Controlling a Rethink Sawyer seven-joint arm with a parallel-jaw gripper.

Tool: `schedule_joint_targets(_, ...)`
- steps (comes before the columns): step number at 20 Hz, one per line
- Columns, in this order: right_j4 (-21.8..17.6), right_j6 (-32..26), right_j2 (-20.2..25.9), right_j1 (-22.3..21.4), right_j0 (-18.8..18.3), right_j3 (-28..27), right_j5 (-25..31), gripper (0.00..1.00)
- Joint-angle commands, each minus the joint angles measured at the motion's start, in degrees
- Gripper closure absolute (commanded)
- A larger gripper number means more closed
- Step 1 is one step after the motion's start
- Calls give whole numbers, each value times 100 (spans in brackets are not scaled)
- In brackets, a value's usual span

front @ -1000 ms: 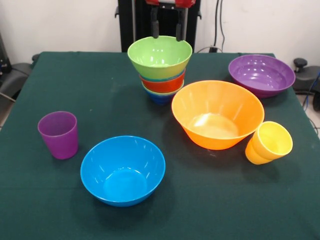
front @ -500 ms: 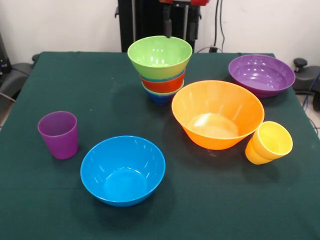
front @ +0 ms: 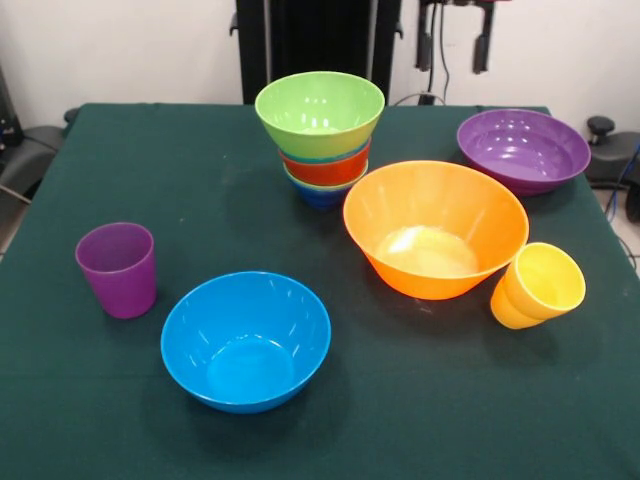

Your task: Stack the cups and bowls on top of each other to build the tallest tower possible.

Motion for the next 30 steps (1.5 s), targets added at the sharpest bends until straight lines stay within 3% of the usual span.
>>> schedule_joint_targets(1, 202, 1487, -531, 346, 595, -75, 362, 0)
schedule_joint_targets(7, 258, 1667, -1026, 646, 1112, 158, -144, 0)
schedule_joint_targets(16, 267, 1969, -1498, 1362, 1557, 358, -1321, 0)
schedule_joint_targets(22, 363, 2025, -1676, 1653, 1767, 369, -1788, 0)
schedule_joint_targets(30, 511, 1943, -1607, 1945, 1698, 435, -2208, 0)
